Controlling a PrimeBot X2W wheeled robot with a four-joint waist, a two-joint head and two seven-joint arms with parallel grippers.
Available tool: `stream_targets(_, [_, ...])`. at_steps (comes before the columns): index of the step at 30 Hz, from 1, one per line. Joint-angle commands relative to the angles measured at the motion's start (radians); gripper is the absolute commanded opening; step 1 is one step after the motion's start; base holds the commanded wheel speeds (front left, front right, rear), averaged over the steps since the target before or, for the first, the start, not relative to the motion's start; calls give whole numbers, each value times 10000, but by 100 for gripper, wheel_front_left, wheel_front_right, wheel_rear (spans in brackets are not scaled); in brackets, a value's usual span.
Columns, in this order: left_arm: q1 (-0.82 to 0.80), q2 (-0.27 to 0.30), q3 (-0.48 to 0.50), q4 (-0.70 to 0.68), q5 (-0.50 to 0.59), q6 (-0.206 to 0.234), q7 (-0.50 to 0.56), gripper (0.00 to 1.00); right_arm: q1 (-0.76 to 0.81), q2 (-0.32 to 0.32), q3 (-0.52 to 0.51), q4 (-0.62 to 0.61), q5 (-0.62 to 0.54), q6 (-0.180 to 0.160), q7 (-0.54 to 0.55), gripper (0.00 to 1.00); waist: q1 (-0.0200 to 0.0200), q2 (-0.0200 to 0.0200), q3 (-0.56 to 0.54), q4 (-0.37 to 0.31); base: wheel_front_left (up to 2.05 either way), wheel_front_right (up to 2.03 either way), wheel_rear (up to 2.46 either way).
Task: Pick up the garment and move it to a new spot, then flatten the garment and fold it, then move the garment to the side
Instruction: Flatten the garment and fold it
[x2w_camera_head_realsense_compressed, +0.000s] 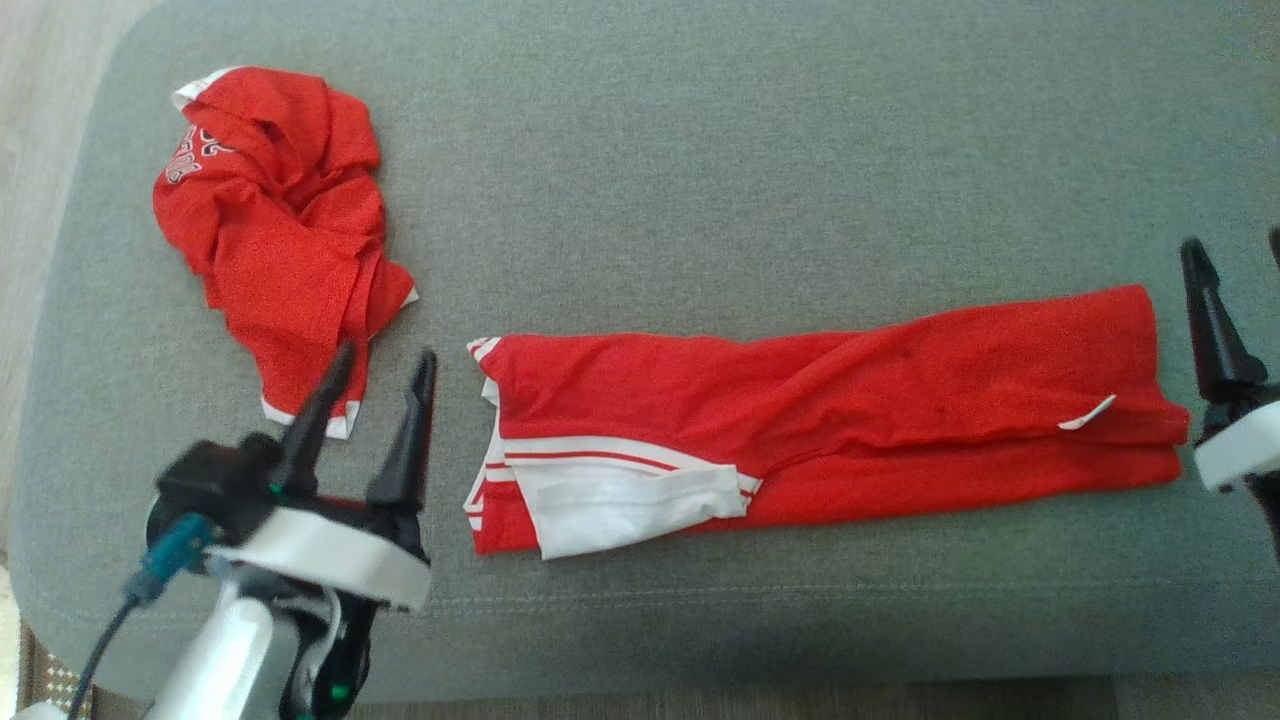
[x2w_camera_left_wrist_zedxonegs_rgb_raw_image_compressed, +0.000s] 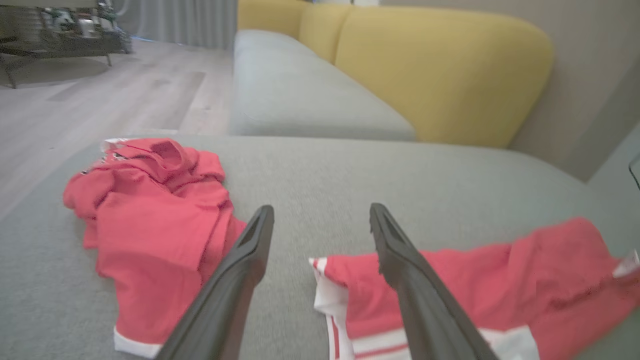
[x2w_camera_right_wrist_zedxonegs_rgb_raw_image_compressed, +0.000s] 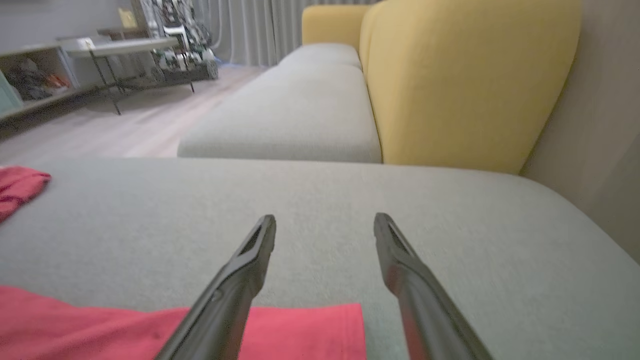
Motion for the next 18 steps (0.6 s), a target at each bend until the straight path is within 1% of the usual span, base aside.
stream_targets(1, [-568,6,600,-288,-109,130,-233,100,-211,-105,146,-562,-70,-4,-271,100,1,-1,-59,-3,0,0,0])
stream_targets(4, [-654,-494,1116,-288,-256,377,-516,100,-210,303,219,-1049,-115,-4,-806,100,1,-1,-169,16,0,0,0])
stream_targets(6, [-681,-831,1478,-288,-62,631,-583,100,-151,607,225,-1235,-214,-4,-1195,100,1,-1,-243,40,0,0,0])
stream_targets(8, [-624,-1511,2071,-522,-76,777,-595,100,-47,998,239,-1295,-355,-4,-1524,100,1,-1,-299,54,0,0,0])
stream_targets(9, [-535,-1732,2294,-597,-8,744,-597,100,17,1199,270,-1293,-450,-4,-1651,100,1,-1,-312,56,0,0,0])
stream_targets(12, [-203,-2118,2700,-560,334,558,-600,100,279,1689,465,-1116,-805,-4,-1887,100,1,-1,-348,88,0,0,0])
stream_targets(15, [89,-2280,2815,-324,611,278,-601,100,496,2088,473,-811,-1080,-4,-2022,100,1,-1,-365,117,0,0,0])
stream_targets(18, [252,-2333,2904,-123,733,79,-601,100,599,2332,437,-534,-1296,-4,-2094,100,1,-1,-338,119,0,0,0])
